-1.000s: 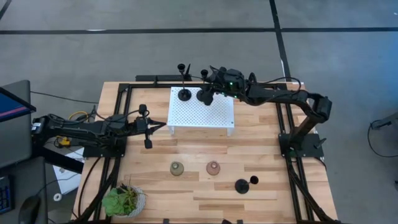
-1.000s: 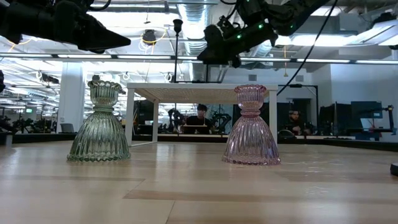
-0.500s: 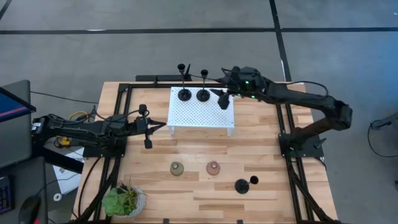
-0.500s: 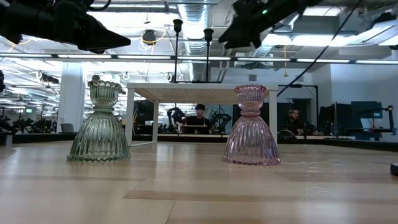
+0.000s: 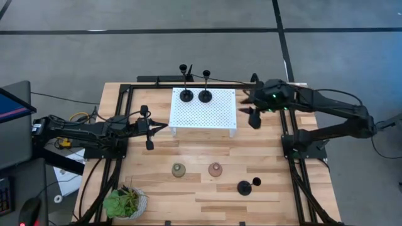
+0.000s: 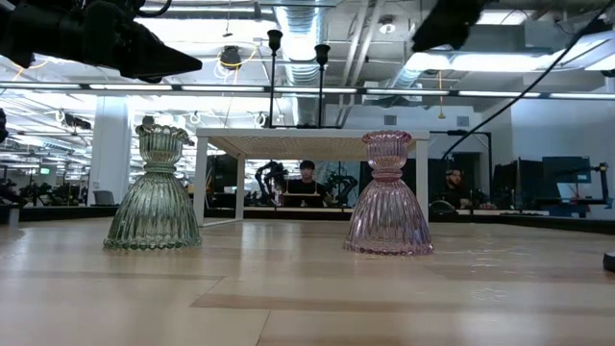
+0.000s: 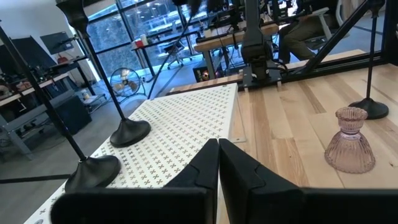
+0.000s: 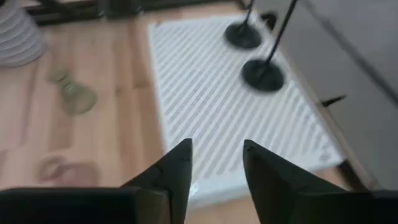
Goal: Pick & Place candle stick holders
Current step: Put the black candle holder on the shelf
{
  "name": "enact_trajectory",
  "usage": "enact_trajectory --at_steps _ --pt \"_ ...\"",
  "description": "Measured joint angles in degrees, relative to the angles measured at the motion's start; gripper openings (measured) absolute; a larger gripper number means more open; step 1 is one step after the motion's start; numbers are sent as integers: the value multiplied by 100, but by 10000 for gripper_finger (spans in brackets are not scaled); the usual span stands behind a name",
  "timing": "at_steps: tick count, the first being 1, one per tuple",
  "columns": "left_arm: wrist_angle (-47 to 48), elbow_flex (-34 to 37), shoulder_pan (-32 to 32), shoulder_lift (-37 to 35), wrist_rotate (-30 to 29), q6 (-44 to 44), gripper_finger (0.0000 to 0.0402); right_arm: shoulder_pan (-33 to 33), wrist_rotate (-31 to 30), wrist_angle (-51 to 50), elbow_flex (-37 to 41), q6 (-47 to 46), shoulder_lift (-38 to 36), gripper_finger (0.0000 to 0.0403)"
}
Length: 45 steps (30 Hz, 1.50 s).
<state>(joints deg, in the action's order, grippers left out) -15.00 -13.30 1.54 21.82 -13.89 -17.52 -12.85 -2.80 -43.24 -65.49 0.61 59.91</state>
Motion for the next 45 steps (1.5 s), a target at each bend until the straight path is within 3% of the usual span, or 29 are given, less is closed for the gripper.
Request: enact_trajectory --at_steps 11,16,24,30,34,39,45 --pt "0 0 0 0 4 0 12 1057 1 -1846 0 -1658 -263 83" --pt "-2 0 0 0 7 31 12 1780 -25 -2292 0 -1836 -264 63" --pt "-3 0 0 25 10 192 12 3532 -685 -2084 72 -2021 -439 5" --pt "-3 0 0 154 9 195 12 4737 -1493 -1331 517 -2227 -687 14" --pt "-9 0 0 352 7 195 12 5344 -1916 -1283 951 -2997 -828 5" --pt "-7 -2 0 622 54 197 12 6032 -2289 -1190 1504 -4123 -909 4" --pt "-10 -2 2 826 61 195 12 6742 -2626 -226 2210 -4360 -893 1"
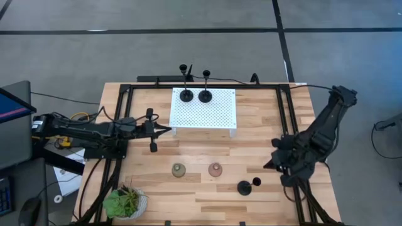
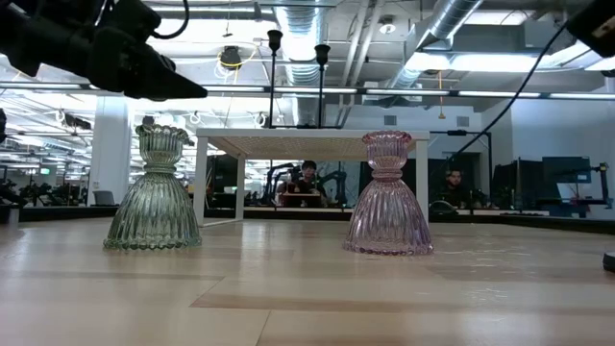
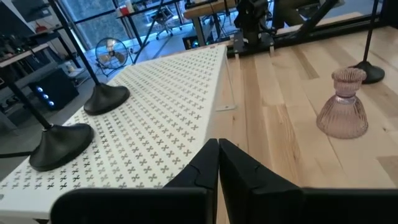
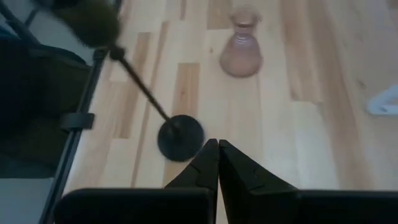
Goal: Pick & Place candle stick holders
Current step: Put the black candle holder on the shelf
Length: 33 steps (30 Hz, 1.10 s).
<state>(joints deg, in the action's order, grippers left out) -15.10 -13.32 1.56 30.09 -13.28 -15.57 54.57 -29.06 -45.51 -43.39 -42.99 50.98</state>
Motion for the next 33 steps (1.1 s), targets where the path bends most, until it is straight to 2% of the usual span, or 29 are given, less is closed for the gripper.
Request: enact_trajectory --at_steps 8,18,33 --pt "-15 0 -2 7 1 -2 12 386 -109 1162 614 132 121 1" --pt "-38 0 -2 4 1 -2 12 85 -110 1804 753 151 552 17" --pt "-40 0 -2 4 1 -2 12 -100 86 2899 753 604 1208 186"
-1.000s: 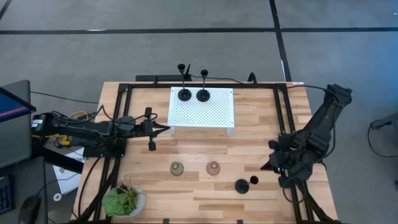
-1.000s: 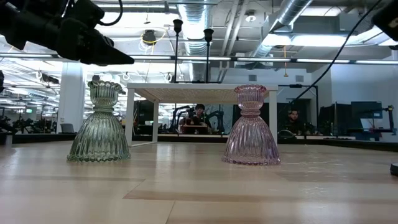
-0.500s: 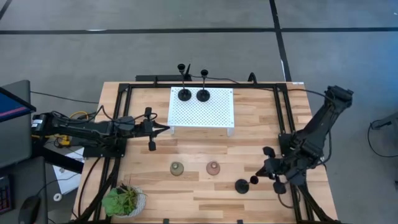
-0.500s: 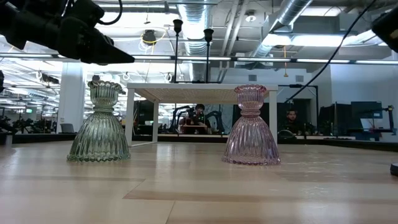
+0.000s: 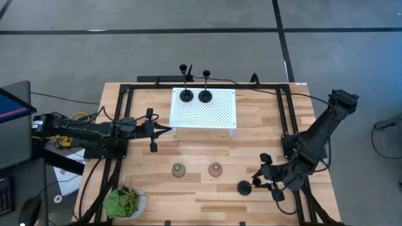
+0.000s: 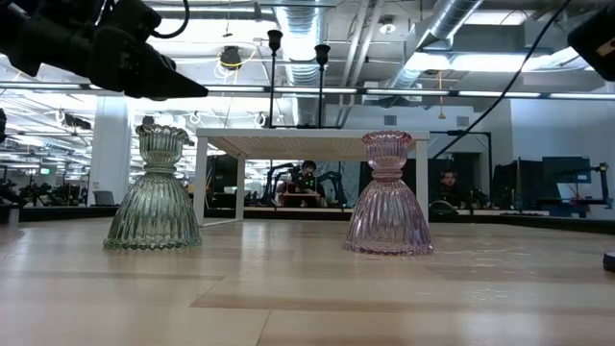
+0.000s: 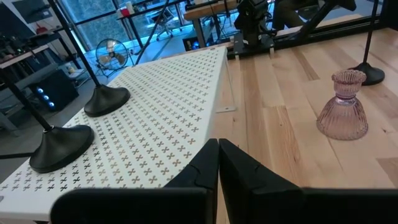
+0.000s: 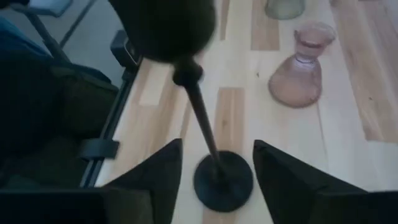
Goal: Pick & Place candle stick holders
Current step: Put the black candle holder on the shelf
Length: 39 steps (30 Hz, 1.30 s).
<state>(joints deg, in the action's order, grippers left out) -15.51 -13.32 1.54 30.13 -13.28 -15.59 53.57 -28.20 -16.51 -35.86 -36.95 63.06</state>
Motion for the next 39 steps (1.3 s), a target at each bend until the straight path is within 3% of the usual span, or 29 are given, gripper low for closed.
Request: enact_trajectory --at_steps 5,9,24,31,39 --pt "0 0 0 0 1 -1 12 -20 -25 543 0 253 209 211" --pt "0 0 0 0 0 -1 12 -86 -23 730 -1 306 307 205" --pt "2 0 0 0 0 -2 12 -187 -20 715 -2 299 283 47" --pt "0 0 0 0 0 -2 12 -203 -36 752 -76 304 122 9" --pt "2 0 0 0 0 -2 12 -306 -191 314 -674 739 -228 11"
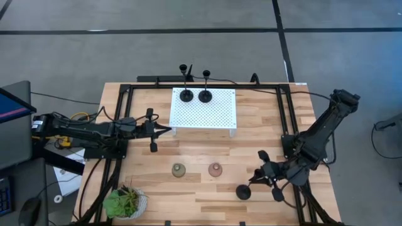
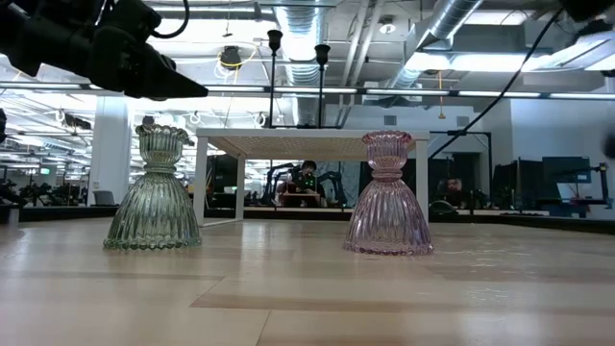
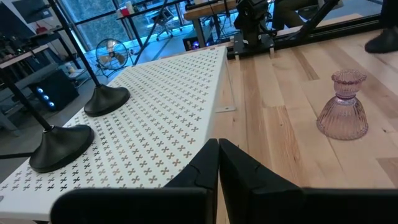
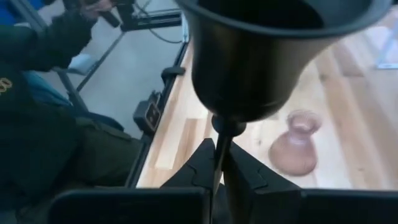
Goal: Pick & Place candle stick holders
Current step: Put the black candle holder on the shelf
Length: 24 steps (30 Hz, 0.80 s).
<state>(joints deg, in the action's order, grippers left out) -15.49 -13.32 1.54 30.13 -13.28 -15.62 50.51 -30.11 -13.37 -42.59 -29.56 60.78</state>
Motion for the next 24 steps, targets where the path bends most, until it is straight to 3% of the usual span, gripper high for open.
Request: enact_trajectory --at_steps 7,14,24 --pt "0 0 0 0 0 0 12 -692 150 -1010 -813 709 -165 5" --pt "0 0 0 0 0 0 12 -2144 1634 -1021 -1421 2050 -161 4" --pt "0 0 0 0 -2 0 12 -4801 3402 -1044 -1724 2865 -158 5"
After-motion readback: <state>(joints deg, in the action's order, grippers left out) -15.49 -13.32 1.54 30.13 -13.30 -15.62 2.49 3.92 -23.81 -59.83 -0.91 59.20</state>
